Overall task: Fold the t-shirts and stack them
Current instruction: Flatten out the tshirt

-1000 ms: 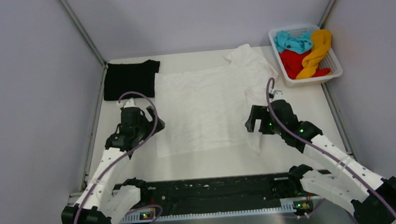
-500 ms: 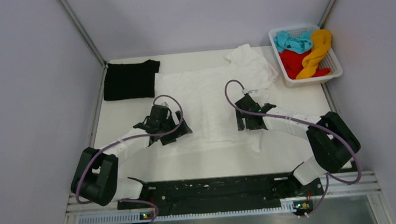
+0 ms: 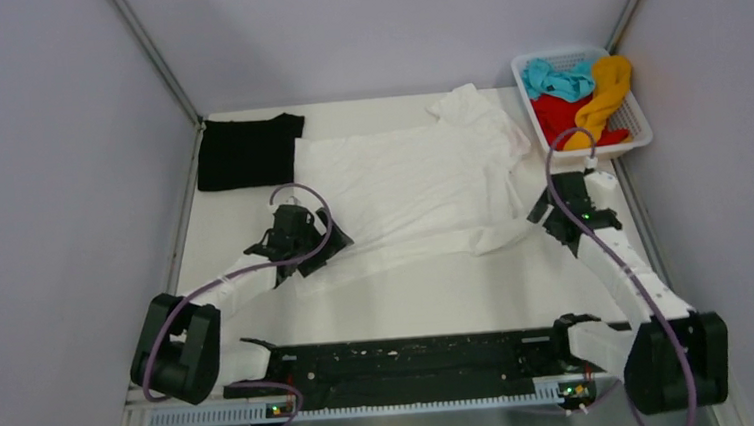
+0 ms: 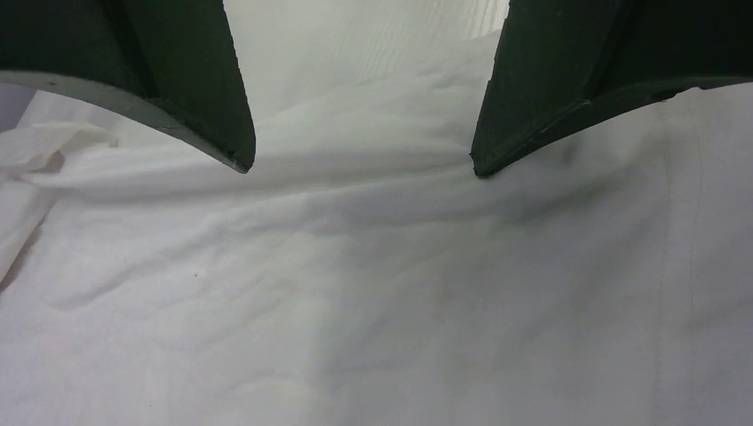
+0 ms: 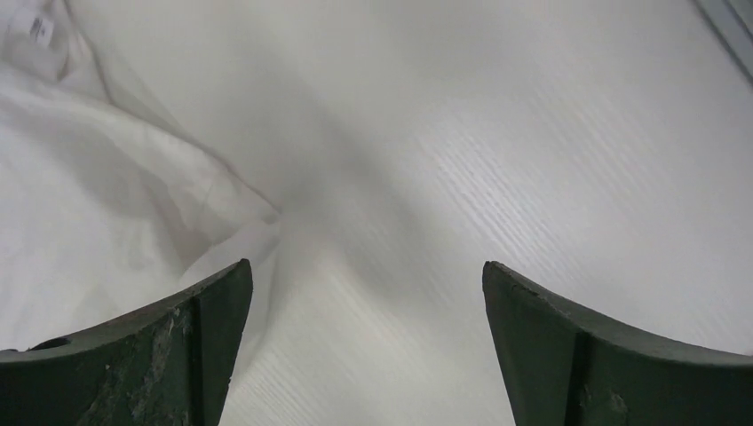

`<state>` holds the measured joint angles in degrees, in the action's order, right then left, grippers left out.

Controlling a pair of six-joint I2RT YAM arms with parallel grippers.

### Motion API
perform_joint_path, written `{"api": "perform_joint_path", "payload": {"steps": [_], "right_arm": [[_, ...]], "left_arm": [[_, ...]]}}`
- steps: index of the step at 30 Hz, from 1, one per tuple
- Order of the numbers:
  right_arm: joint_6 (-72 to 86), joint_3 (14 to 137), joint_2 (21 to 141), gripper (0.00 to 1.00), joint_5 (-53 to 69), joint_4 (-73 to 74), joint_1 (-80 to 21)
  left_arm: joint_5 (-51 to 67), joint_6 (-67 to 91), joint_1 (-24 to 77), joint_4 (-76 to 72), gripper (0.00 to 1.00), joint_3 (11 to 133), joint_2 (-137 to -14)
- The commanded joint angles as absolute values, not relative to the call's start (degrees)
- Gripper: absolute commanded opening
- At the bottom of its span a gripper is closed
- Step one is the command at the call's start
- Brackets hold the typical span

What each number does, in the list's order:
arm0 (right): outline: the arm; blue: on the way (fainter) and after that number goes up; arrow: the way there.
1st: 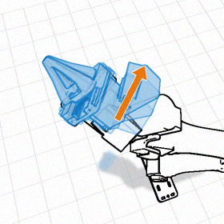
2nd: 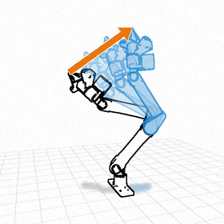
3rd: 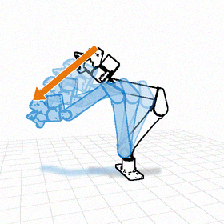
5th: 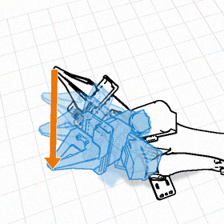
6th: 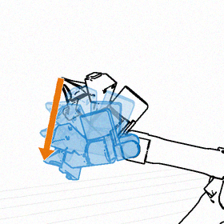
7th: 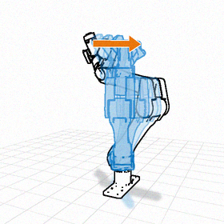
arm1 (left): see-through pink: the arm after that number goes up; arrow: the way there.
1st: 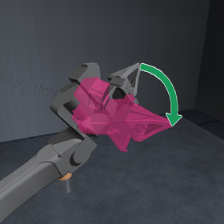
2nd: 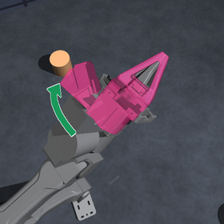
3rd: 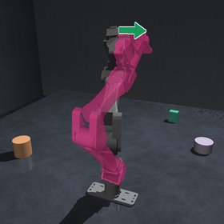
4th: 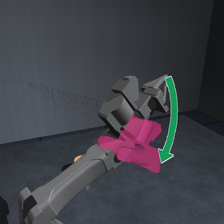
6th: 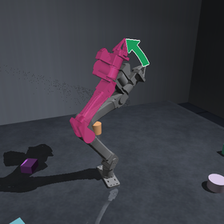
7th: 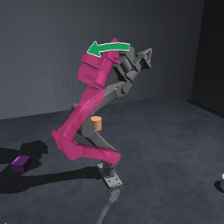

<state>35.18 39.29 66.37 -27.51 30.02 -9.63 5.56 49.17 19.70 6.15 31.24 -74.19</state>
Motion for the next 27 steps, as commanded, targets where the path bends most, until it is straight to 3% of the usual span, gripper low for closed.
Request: {"api": "perform_joint_path", "payload": {"steps": [1,13,17,19,24,27], "right_arm": [[39.1,35.8,54.5,0.99,-25.3,35.2,0.7],[36.1,36.5,35.2,0.99,-17.0,40.5,3.9],[30.2,33.7,36.1,0.99,16.4,24.9,3.8],[33.0,30.4,38.7,0.99,25.2,15.3,1.8],[30.9,33.3,53.2,0.99,5.4,13.8,-18.4],[34.4,35.0,63.8,0.99,0.3,15.7,-23.8]], "left_arm": [[-1.8,47.5,18.5,15.9,0.99,28.5,-74.4],[-3.1,46.2,18.5,20.7,0.99,30.7,-67.8],[-0.5,45.7,18.6,19.4,0.99,31.6,-67.7],[-0.3,45.7,18.5,19.3,0.99,31.8,-67.9],[-0.3,46.0,18.6,18.6,0.99,31.6,-68.4],[-0.3,46.1,18.6,18.9,0.99,31.7,-68.8]]}}
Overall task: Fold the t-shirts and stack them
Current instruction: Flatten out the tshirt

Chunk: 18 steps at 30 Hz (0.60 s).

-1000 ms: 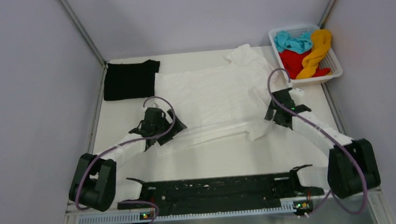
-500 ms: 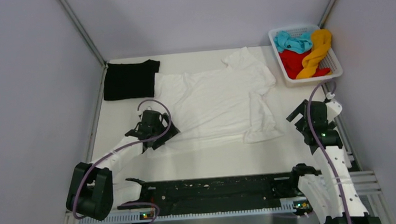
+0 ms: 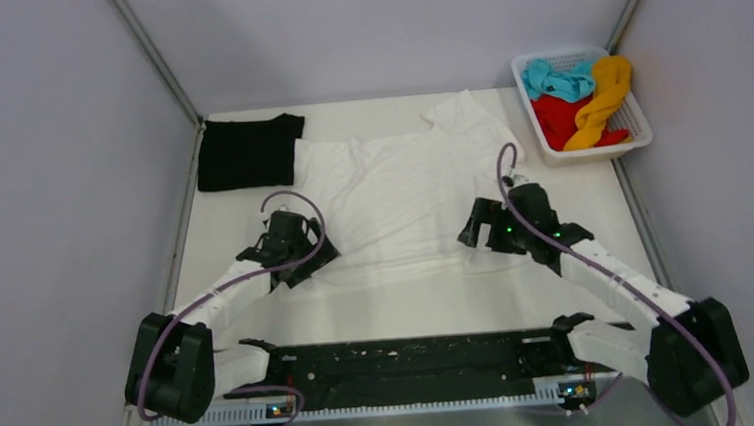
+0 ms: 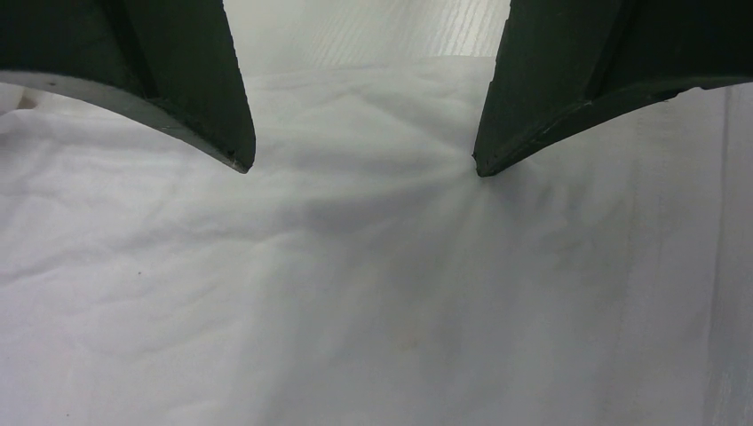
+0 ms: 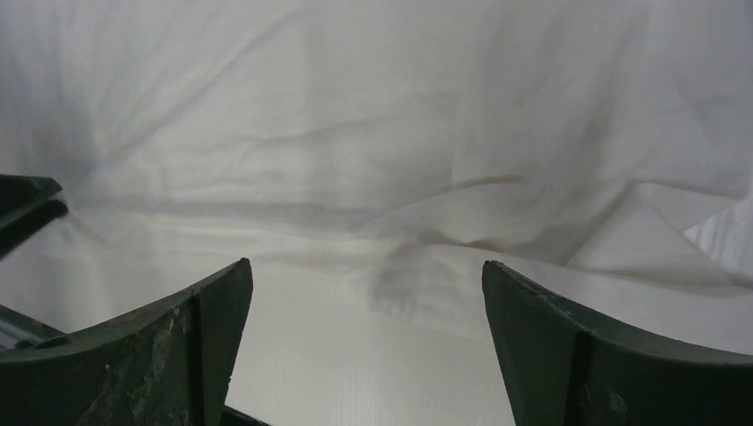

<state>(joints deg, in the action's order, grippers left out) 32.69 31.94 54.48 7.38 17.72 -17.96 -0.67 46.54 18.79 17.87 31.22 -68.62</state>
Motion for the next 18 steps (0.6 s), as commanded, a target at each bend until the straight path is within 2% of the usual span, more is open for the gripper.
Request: {"api": "perform_joint_path", "payload": {"steps": [1,4,8,12,18], "right_arm": [[35.0,34.7,66.2,0.99,-2.0,15.7,-24.4],[36.8,31.7,69.1,0.99,-3.9,14.5,-25.3],[37.7,28.2,66.0,0.98,-2.1,17.4,-26.7],[40.8,26.8,58.0,0.98,0.4,28.5,-30.6],[51.7,25.0,50.3,0.99,3.7,46.2,-42.9]], "left_arm": [[-0.3,46.2,18.6,18.9,0.99,31.5,-68.8],[-0.3,46.4,18.6,18.7,0.99,31.0,-68.3],[-0.3,46.5,18.6,18.9,0.99,30.7,-67.8],[-0.3,46.8,18.6,19.1,0.99,30.7,-67.5],[-0.9,47.1,18.6,19.3,0.99,31.1,-68.2]]}}
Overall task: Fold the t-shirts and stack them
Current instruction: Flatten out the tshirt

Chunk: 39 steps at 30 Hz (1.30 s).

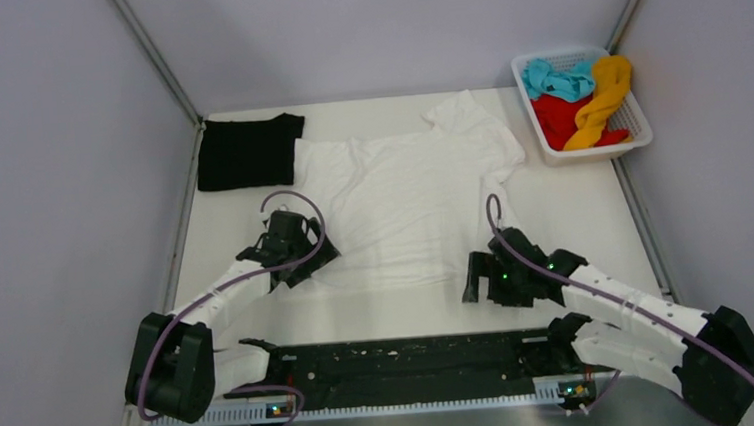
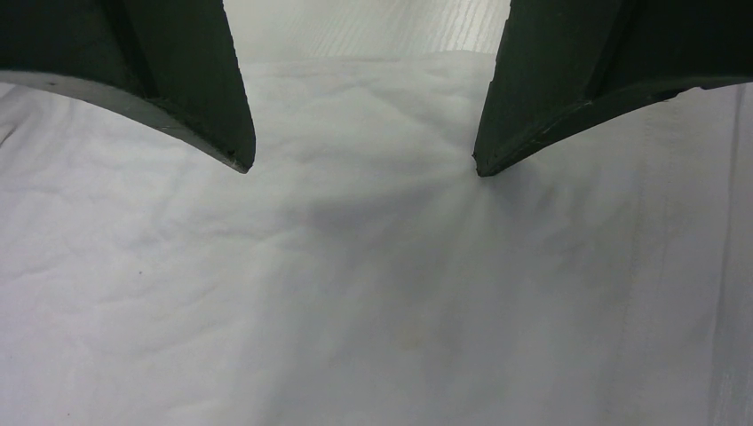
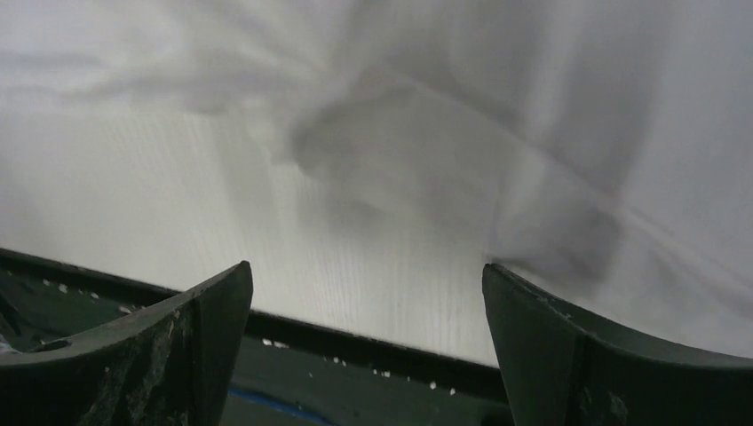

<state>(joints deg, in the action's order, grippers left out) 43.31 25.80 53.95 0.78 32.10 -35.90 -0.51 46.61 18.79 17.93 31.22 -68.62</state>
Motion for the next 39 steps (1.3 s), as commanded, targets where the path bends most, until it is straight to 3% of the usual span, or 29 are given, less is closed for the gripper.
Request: {"api": "perform_joint_path", "payload": {"steps": [1,6,11,13,20,28,33,39], "right_arm": [[54.0,25.3,49.0,0.99,3.8,47.9,-45.9],[58.4,27.6,45.3,0.99,5.2,50.9,-56.8],[50.7,37.1,48.1,0.99,-12.9,48.4,-56.4],[46.0,39.2,51.8,0.99,-15.0,43.9,-52.5],[34.7,36.1,64.4,0.99,-11.4,24.1,-38.1],[33.0,33.1,71.6,0.99,-6.5,17.5,-37.4],[34.9,28.0,67.2,0.99,6.5,16.1,-37.8],[38.4,24.6,53.4,0.99,10.6,22.6,-42.5]], "left_arm": [[-1.0,47.1,18.6,19.6,0.99,31.3,-68.4],[-2.6,46.9,18.6,21.1,0.99,31.3,-67.7],[-2.0,46.3,18.6,21.0,0.99,30.9,-66.4],[-1.3,46.1,18.6,21.0,0.99,31.1,-66.3],[-0.3,46.3,18.6,20.4,0.99,30.9,-66.4],[-0.3,46.5,18.6,20.3,0.99,30.8,-66.6],[-1.0,46.6,18.6,21.3,0.99,31.1,-66.4],[-2.1,46.9,18.6,22.0,0.99,30.8,-65.7]]}}
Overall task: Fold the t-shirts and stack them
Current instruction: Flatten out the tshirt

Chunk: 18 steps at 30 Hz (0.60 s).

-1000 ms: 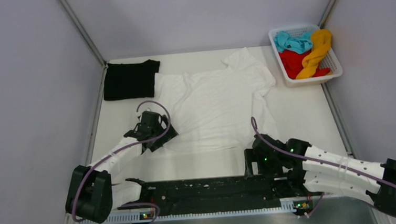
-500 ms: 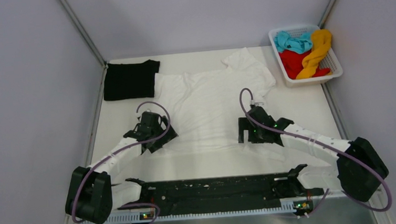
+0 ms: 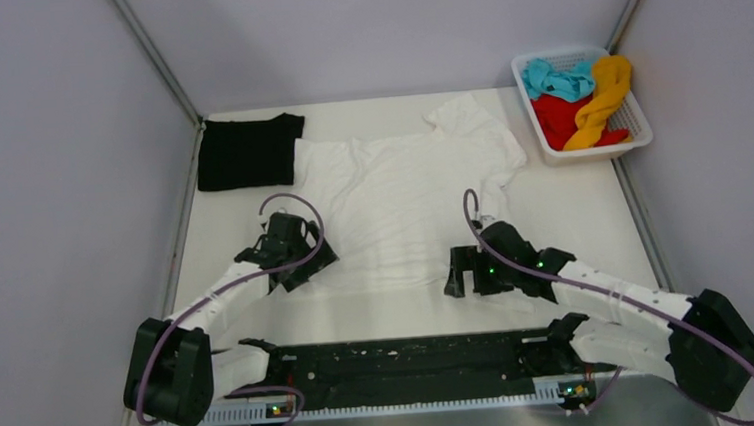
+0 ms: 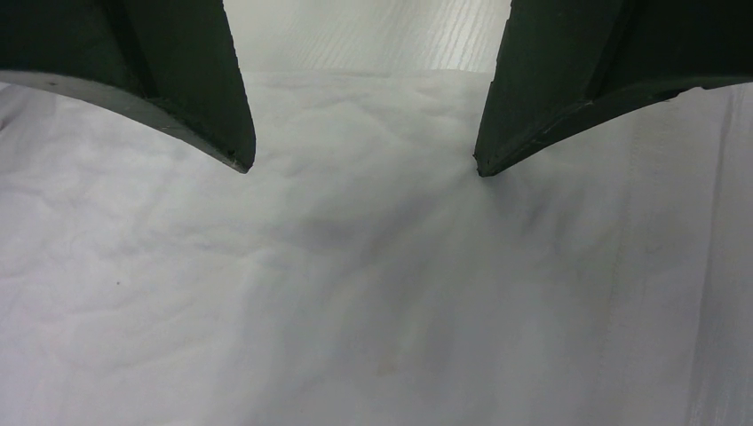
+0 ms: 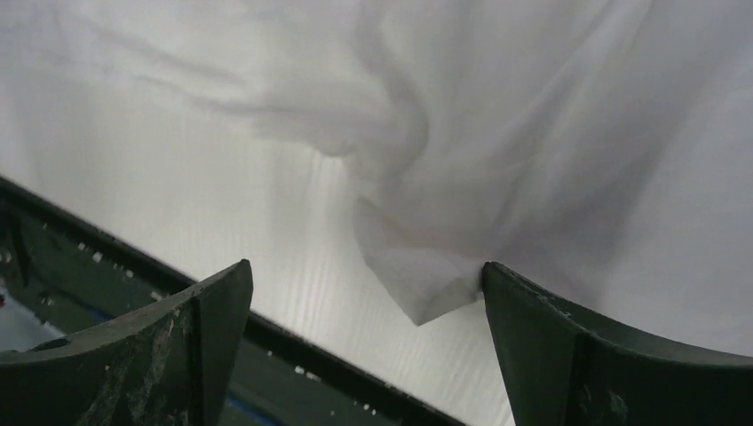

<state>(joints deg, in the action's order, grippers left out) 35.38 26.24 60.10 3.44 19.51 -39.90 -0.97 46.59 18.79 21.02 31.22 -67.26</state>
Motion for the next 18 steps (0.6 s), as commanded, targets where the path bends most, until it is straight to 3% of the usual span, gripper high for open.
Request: {"api": "perform_joint_path", "payload": {"steps": [1,9,18], "right_arm": [[39.0,23.7,52.0,0.99,11.4,22.8,-43.5],[39.6,22.7,50.2,0.99,10.7,27.7,-54.3],[37.9,32.5,43.0,0.99,4.7,35.3,-54.6]], "left_arm": [[-2.3,47.0,18.6,22.1,0.99,30.8,-65.7],[-3.9,46.8,18.6,24.3,0.99,31.4,-65.0],[-4.6,45.7,18.6,28.7,0.99,33.8,-61.0]]}}
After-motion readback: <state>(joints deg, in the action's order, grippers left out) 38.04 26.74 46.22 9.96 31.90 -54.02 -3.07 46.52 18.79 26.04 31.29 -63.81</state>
